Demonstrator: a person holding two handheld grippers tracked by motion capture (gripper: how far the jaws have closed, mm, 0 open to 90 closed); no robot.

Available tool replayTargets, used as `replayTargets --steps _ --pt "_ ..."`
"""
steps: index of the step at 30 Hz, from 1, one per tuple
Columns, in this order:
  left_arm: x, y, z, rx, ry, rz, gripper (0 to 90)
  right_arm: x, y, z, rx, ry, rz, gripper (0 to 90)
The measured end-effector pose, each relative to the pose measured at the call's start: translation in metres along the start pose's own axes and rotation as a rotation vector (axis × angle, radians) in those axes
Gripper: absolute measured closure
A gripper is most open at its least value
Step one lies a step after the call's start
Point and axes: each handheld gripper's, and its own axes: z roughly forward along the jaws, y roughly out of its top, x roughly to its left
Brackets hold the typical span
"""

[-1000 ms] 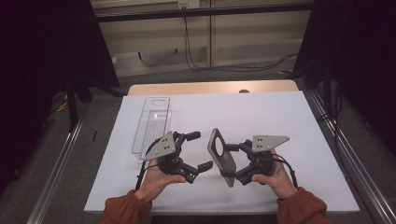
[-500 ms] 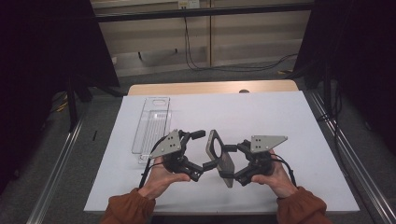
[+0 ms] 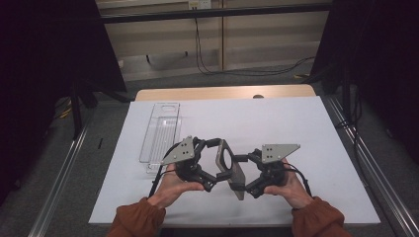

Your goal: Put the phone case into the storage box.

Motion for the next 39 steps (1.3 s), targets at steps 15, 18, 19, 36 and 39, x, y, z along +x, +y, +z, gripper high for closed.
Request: replayTargets --steps 15,18,19,36,39 --pt "-0.0027 -0.0005 0.0040 -0.049 -0.058 -0.004 3.9 0.0018 0.0008 0.0035 -0.004 0.048 0.003 12.0" --pt "-0.0028 0.0005 0.0027 -0.054 -0.064 -0.009 3.8 0.0023 0.0011 0.0030 -0.014 0.059 0.012 12.0" --pt "-0.0020 0.0011 0.0016 -0.054 -0.075 -0.011 5.4 0.0024 0.0010 0.0032 -0.018 0.061 0.018 12.0" --pt "-0.0014 -0.0002 0.0024 0.011 -0.054 -0.013 10.1 0.0020 -0.0002 0.0045 0.054 0.007 -0.033 11.9" --pt "-0.0027 0.0011 0.0028 0.004 -0.056 -0.025 11.6 0.0033 -0.0002 0.0054 0.056 -0.004 -0.037 11.7"
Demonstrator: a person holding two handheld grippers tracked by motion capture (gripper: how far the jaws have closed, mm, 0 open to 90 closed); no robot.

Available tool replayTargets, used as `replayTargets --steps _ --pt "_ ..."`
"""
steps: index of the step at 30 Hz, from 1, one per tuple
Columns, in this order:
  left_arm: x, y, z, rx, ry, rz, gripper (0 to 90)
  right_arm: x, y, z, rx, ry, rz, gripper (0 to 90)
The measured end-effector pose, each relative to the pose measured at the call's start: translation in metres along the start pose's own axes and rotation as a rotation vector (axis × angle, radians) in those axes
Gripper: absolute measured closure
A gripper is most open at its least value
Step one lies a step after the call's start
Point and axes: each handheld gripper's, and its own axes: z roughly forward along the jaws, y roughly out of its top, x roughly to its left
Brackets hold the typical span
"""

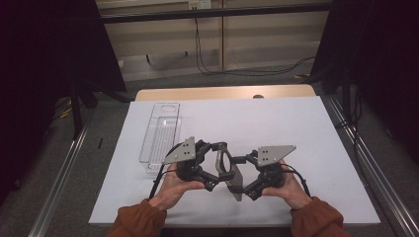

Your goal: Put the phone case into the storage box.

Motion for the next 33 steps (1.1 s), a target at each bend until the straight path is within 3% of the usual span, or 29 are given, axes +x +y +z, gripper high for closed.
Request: replayTargets --steps 15,24,26,31,33 --pt "-0.003 0.000 0.004 0.026 -0.002 0.017 13.1 0.002 0.000 0.004 -0.013 -0.029 0.009 3.8" --pt "-0.004 0.003 0.006 0.016 0.005 0.017 13.2 0.004 0.001 0.012 -0.052 -0.045 0.018 6.0" --pt "-0.003 0.003 0.004 0.023 -0.004 0.018 13.2 0.004 0.001 0.013 -0.058 -0.022 0.020 11.3" --pt "-0.003 0.003 0.003 0.012 -0.006 0.006 12.3 0.005 0.001 0.013 -0.054 -0.012 0.019 12.1" --pt "-0.003 0.002 0.004 0.003 -0.028 -0.002 11.8 0.004 0.001 0.013 -0.050 0.006 0.017 12.3"
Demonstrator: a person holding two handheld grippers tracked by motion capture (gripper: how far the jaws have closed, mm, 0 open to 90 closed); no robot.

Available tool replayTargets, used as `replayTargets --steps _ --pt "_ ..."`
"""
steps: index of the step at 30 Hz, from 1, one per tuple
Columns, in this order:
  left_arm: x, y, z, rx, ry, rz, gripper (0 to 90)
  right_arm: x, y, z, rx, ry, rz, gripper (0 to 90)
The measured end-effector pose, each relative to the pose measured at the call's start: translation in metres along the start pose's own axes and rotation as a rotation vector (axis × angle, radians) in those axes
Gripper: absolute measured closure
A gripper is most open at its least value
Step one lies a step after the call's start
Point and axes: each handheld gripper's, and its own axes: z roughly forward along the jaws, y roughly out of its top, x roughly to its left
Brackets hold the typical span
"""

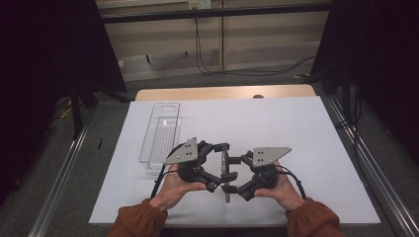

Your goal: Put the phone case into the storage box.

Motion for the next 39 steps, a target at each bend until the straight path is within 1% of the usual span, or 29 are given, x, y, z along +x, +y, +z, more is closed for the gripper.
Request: replayTargets --steps 2,3,4,5,7,8,11,14,16,17,18,19,21,22,23,25,26,28,29,30,31,32,33,34,35,36,37,38,39 --pt "-0.001 0.000 0.000 -0.006 -0.002 -0.006 10.9 -0.001 0.000 -0.001 -0.007 0.025 0.003 12.3" --pt "-0.001 0.000 0.000 -0.014 -0.025 -0.021 10.7 -0.001 0.000 -0.001 -0.006 0.031 0.000 12.4" --pt "-0.001 0.000 0.000 -0.014 -0.025 -0.021 10.6 -0.001 0.000 -0.001 -0.006 0.031 0.000 12.4" --pt "-0.001 0.001 -0.002 -0.010 -0.028 -0.028 10.4 0.000 0.000 -0.002 -0.008 0.050 0.005 12.4" --pt "-0.001 0.001 -0.002 -0.011 -0.027 -0.028 10.6 0.000 0.001 -0.002 -0.007 0.055 0.003 12.5" --pt "-0.001 0.001 -0.002 0.003 -0.040 -0.032 10.8 -0.001 0.000 -0.003 -0.005 0.063 0.001 12.5" --pt "-0.001 0.001 -0.002 -0.001 -0.039 -0.038 11.4 -0.001 0.000 -0.002 0.001 0.070 0.002 12.5" --pt "-0.002 0.002 -0.003 0.026 -0.033 -0.033 12.2 -0.001 0.000 -0.002 0.008 0.049 -0.011 12.3" --pt "-0.002 0.002 -0.003 0.031 -0.032 -0.031 12.5 -0.001 0.000 -0.002 0.012 0.041 -0.015 12.1" --pt "-0.002 0.002 -0.002 0.030 -0.012 -0.027 12.5 -0.001 0.000 -0.002 0.014 0.043 -0.015 12.0" --pt "-0.003 0.003 -0.002 0.041 -0.017 -0.022 12.7 0.000 0.000 -0.002 0.017 0.027 -0.024 11.5" --pt "-0.003 0.004 -0.002 0.048 -0.004 -0.018 12.7 0.000 0.000 -0.002 0.017 0.027 -0.024 11.5" --pt "-0.004 0.004 0.000 0.078 0.026 -0.008 12.8 0.002 0.001 -0.002 0.013 -0.005 -0.031 9.5" --pt "-0.004 0.004 0.000 0.078 0.026 -0.008 12.8 0.002 0.001 -0.002 0.013 -0.005 -0.031 9.5" --pt "-0.004 0.004 0.001 0.095 0.042 -0.014 12.8 0.002 0.001 -0.003 0.004 -0.033 -0.033 5.8" --pt "-0.003 0.005 0.001 0.089 0.065 -0.019 12.8 0.002 0.001 -0.005 0.008 -0.063 -0.035 0.7" --pt "-0.003 0.006 0.000 0.084 0.075 -0.019 12.8 0.003 0.001 -0.006 0.007 -0.093 -0.038 0.0" --pt "-0.002 0.009 -0.002 0.090 0.095 -0.011 12.8 0.002 0.000 -0.009 -0.003 -0.099 -0.028 1.3" --pt "0.000 0.011 -0.004 0.091 0.124 -0.014 12.9 0.002 -0.001 -0.010 -0.003 -0.108 -0.021 0.6" --pt "0.000 0.011 -0.004 0.091 0.124 -0.014 12.9 0.002 -0.001 -0.013 -0.008 -0.130 -0.014 0.0" --pt "0.002 0.012 -0.006 0.093 0.158 -0.016 12.9 0.001 -0.002 -0.014 -0.014 -0.137 -0.002 0.0" --pt "0.003 0.012 -0.006 0.092 0.159 -0.016 12.9 0.000 -0.002 -0.016 -0.013 -0.151 0.008 0.0" --pt "0.002 0.011 -0.006 0.096 0.179 -0.025 12.8 -0.001 -0.002 -0.018 -0.012 -0.174 0.012 0.0" --pt "0.002 0.011 -0.006 0.096 0.179 -0.025 12.9 -0.001 -0.002 -0.019 -0.015 -0.192 0.018 0.2" --pt "0.004 0.011 -0.008 0.109 0.197 -0.026 12.9 -0.001 -0.002 -0.021 -0.019 -0.210 0.027 0.9" --pt "0.004 0.011 -0.008 0.109 0.197 -0.026 12.8 -0.001 -0.002 -0.021 -0.019 -0.210 0.027 0.9" --pt "0.004 0.013 -0.011 0.137 0.241 -0.018 12.9 -0.001 -0.004 -0.026 -0.019 -0.236 0.029 0.5" --pt "0.004 0.013 -0.011 0.137 0.241 -0.018 12.9 -0.001 -0.004 -0.026 -0.019 -0.236 0.029 0.5" --pt "0.005 0.014 -0.012 0.132 0.254 -0.024 12.9 -0.001 -0.005 -0.028 -0.018 -0.244 0.029 0.6"
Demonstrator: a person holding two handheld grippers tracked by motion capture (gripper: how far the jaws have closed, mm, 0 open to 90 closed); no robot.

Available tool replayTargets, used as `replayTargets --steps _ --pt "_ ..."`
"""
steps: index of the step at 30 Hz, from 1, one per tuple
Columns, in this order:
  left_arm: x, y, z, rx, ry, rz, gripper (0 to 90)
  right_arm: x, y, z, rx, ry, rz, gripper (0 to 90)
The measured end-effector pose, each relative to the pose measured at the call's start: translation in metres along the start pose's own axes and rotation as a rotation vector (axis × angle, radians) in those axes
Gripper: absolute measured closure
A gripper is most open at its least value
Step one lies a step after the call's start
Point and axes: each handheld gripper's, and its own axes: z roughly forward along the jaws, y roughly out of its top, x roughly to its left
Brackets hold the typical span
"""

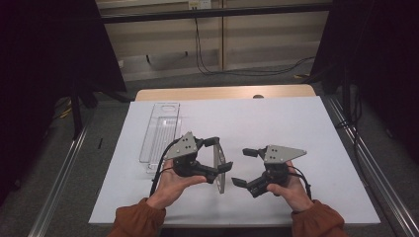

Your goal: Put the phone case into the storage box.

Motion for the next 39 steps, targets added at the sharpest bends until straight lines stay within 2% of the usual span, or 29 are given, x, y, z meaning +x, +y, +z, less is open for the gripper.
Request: replayTargets --steps 2,4,5,6,8,10,13,15,17,18,21,22,25,26,28,32,34,37,38,39 --pt "0.001 0.001 -0.003 0.008 0.037 0.001 12.8 -0.002 -0.004 -0.006 0.010 -0.057 0.020 1.6" --pt "0.002 0.002 -0.004 0.013 0.047 0.008 12.9 -0.003 -0.007 -0.010 0.009 -0.100 0.033 2.0" --pt "0.003 0.002 -0.005 0.017 0.061 0.002 12.8 -0.004 -0.008 -0.013 0.015 -0.111 0.028 2.0" --pt "0.004 0.002 -0.007 0.014 0.091 -0.023 12.9 -0.004 -0.009 -0.016 0.015 -0.126 0.037 2.0" --pt "0.006 0.003 -0.008 0.016 0.099 -0.018 12.8 -0.006 -0.012 -0.022 0.010 -0.152 0.053 1.6" --pt "0.009 0.004 -0.011 0.010 0.131 -0.018 12.8 -0.007 -0.014 -0.027 0.008 -0.183 0.054 1.6" --pt "0.010 0.006 -0.014 0.012 0.151 -0.022 12.9 -0.009 -0.018 -0.034 0.005 -0.228 0.077 1.7" --pt "0.011 0.008 -0.016 0.012 0.183 -0.027 12.9 -0.010 -0.020 -0.038 0.006 -0.241 0.084 1.8" --pt "0.013 0.010 -0.017 0.011 0.181 -0.027 12.8 -0.011 -0.022 -0.041 0.000 -0.259 0.091 1.8" --pt "0.014 0.012 -0.018 -0.005 0.208 -0.038 12.8 -0.011 -0.022 -0.043 0.000 -0.264 0.094 1.8" --pt "0.016 0.015 -0.021 0.005 0.215 -0.027 12.8 -0.011 -0.024 -0.047 0.001 -0.279 0.096 1.7" --pt "0.017 0.018 -0.023 -0.010 0.239 -0.035 12.9 -0.012 -0.026 -0.051 -0.009 -0.295 0.101 1.8" --pt "0.018 0.021 -0.025 -0.015 0.250 -0.045 12.8 -0.012 -0.027 -0.053 -0.014 -0.308 0.106 1.8" --pt "0.020 0.027 -0.028 -0.013 0.270 -0.046 12.9 -0.012 -0.028 -0.057 -0.018 -0.309 0.108 1.8" --pt "0.023 0.032 -0.031 -0.017 0.280 -0.054 12.8 -0.012 -0.029 -0.058 -0.021 -0.321 0.110 1.8" --pt "0.028 0.038 -0.039 -0.016 0.312 -0.048 12.8 -0.011 -0.032 -0.061 -0.018 -0.337 0.114 1.8" --pt "0.033 0.041 -0.045 -0.034 0.347 -0.076 12.8 -0.011 -0.033 -0.065 -0.029 -0.359 0.113 1.6" --pt "0.039 0.044 -0.051 -0.026 0.393 -0.080 12.8 -0.012 -0.035 -0.068 -0.033 -0.374 0.117 1.6" --pt "0.039 0.044 -0.051 -0.026 0.393 -0.080 12.8 -0.012 -0.035 -0.068 -0.033 -0.374 0.117 1.6" --pt "0.043 0.046 -0.055 -0.021 0.413 -0.086 12.8 -0.012 -0.037 -0.069 -0.029 -0.381 0.117 1.6"
